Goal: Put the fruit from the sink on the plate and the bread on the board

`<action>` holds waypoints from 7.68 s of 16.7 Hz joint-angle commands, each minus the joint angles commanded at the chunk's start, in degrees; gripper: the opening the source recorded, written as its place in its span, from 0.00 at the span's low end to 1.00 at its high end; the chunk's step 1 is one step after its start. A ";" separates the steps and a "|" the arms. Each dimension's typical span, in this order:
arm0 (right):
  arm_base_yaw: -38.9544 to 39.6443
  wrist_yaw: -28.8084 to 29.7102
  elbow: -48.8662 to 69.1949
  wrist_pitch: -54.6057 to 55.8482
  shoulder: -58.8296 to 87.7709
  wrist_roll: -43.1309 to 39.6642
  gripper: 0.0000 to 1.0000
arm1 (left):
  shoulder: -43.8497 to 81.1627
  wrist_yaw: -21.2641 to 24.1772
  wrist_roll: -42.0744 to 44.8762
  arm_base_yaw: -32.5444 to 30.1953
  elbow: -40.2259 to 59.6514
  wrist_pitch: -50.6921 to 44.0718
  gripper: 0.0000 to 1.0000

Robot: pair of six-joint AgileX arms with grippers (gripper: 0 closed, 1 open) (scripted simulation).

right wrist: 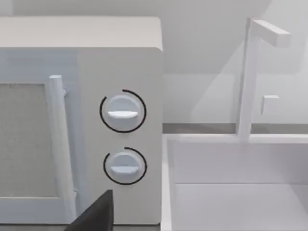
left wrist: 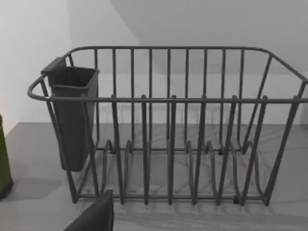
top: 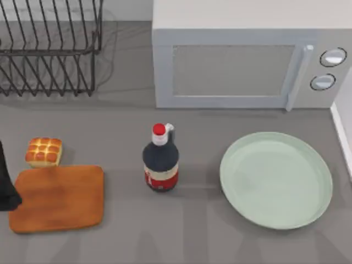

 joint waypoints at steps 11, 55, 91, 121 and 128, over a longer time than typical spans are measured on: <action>0.00 0.00 0.00 0.00 0.00 0.00 1.00 | 0.00 0.00 0.00 0.00 0.00 0.00 1.00; -20.00 0.11 87.75 -59.23 118.51 -18.99 1.00 | 0.00 0.00 0.00 0.00 0.00 0.00 1.00; -19.91 0.27 77.04 -31.56 135.47 -18.69 0.00 | 0.00 0.00 0.00 0.00 0.00 0.00 1.00; -6.93 0.70 91.93 -62.97 108.84 -4.37 0.00 | 0.00 0.00 0.00 0.00 0.00 0.00 1.00; 12.06 0.84 93.31 -71.57 101.94 13.20 0.00 | 0.00 0.00 0.00 0.00 0.00 0.00 1.00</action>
